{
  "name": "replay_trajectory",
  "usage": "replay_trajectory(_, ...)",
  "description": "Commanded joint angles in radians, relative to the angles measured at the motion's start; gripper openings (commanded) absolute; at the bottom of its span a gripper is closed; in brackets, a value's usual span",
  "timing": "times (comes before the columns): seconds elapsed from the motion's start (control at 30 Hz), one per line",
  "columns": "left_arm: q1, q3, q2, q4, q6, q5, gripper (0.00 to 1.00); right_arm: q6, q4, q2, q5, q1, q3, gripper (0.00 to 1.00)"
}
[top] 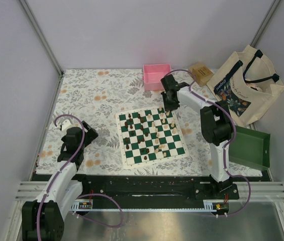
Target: Set up the chess pieces on the board
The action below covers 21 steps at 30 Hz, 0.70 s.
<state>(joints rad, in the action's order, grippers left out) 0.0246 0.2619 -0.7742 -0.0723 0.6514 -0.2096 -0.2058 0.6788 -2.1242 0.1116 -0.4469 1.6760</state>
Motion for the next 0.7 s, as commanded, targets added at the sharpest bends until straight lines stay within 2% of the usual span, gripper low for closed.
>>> replay_trajectory(0.0, -0.002, 0.005, 0.010, 0.058, -0.007, -0.002, 0.99, 0.020, 0.021, 0.015, 0.008, 0.005, 0.063, 0.31)
replay_trajectory(0.13, -0.002, 0.010, -0.007, 0.053, -0.004, -0.005, 0.99, 0.035, 0.027, 0.035, 0.010, 0.005, 0.073, 0.29)
replay_trajectory(0.17, -0.002, 0.013, -0.013, 0.054, -0.004, -0.005, 0.99, 0.037, -0.234, 0.035, 0.010, 0.005, 0.077, 0.28)
replay_trajectory(0.2, -0.002, 0.014, -0.014, 0.052, -0.007, -0.002, 0.99, 0.040, 0.036, 0.032, 0.010, 0.005, 0.076, 0.27)
replay_trajectory(0.27, -0.002, 0.013, -0.016, 0.054, -0.006, -0.002, 0.99, 0.042, 0.044, 0.029, 0.003, 0.005, 0.073, 0.25)
replay_trajectory(0.37, -0.002, 0.011, -0.010, 0.054, -0.006, -0.005, 0.99, 0.043, 0.042, 0.021, -0.012, 0.005, 0.065, 0.30)
replay_trajectory(0.67, -0.002, 0.011, -0.004, 0.052, -0.004, -0.007, 0.99, 0.034, 0.039, -0.005, -0.032, 0.005, 0.073, 0.34)
